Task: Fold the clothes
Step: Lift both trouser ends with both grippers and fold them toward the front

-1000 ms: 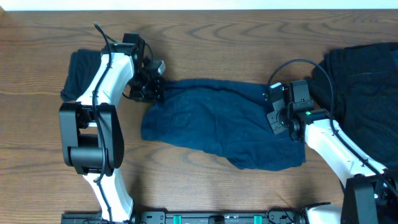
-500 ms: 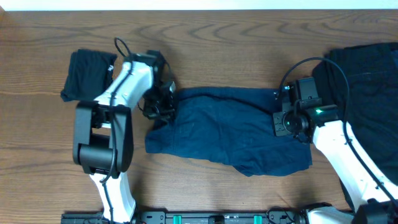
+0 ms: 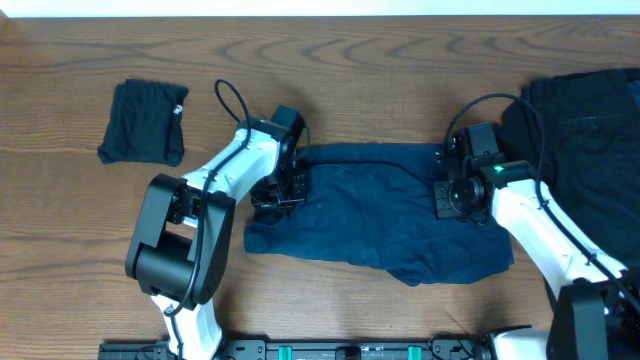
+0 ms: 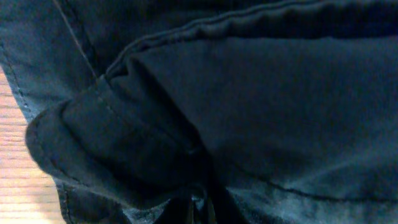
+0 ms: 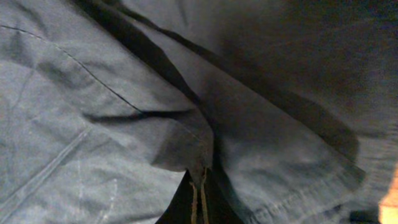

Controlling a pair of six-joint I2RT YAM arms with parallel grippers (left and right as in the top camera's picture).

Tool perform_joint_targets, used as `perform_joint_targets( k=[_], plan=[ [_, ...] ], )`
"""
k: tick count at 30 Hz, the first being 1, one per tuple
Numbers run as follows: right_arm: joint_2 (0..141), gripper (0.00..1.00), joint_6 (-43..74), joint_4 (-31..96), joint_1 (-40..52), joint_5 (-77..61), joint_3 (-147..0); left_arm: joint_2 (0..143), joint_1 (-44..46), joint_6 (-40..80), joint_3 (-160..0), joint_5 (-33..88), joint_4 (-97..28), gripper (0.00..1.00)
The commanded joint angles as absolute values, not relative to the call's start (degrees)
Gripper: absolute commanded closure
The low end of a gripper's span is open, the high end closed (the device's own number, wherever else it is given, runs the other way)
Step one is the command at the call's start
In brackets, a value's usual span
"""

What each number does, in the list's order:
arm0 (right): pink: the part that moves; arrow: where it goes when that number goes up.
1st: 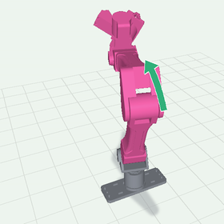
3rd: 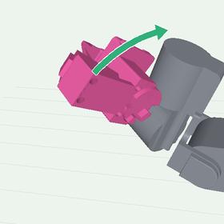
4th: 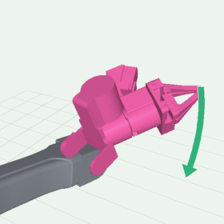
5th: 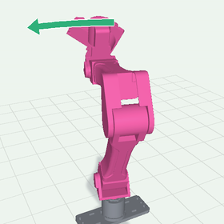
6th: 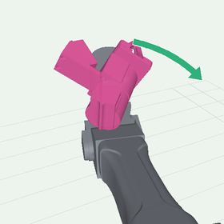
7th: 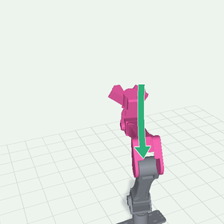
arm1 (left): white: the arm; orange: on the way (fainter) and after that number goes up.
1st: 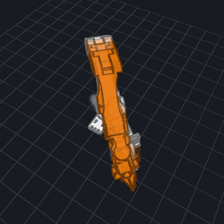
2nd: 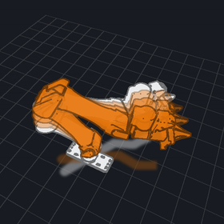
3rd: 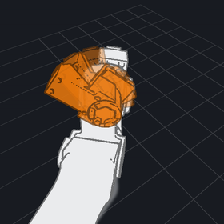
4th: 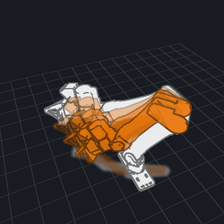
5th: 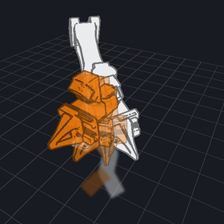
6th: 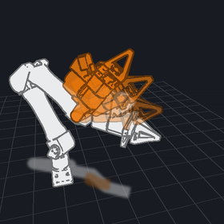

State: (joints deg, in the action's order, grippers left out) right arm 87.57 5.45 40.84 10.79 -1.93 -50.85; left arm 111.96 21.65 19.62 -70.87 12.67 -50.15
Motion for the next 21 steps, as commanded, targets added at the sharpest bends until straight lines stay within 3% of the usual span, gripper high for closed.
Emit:
perform_joint_targets(
  k=[1,12,21],
  plan=[
    [89.3,0.99,6.2,40.4,11.3,-2.4,-50.6,115.2,23.3,20.5,-67.2,12.8,-48.1,0.94],
    [93.7,0.99,6.2,38.3,11.3,-2.5,-50.6,115.2,23.6,20.2,-66.6,12.8,-45.7,0.94],
    [102.1,0.99,6.2,28.9,11.2,-3.5,-50.6,115.5,23.5,20.2,-62.8,12.6,-34.1,0.94]
  ],
)
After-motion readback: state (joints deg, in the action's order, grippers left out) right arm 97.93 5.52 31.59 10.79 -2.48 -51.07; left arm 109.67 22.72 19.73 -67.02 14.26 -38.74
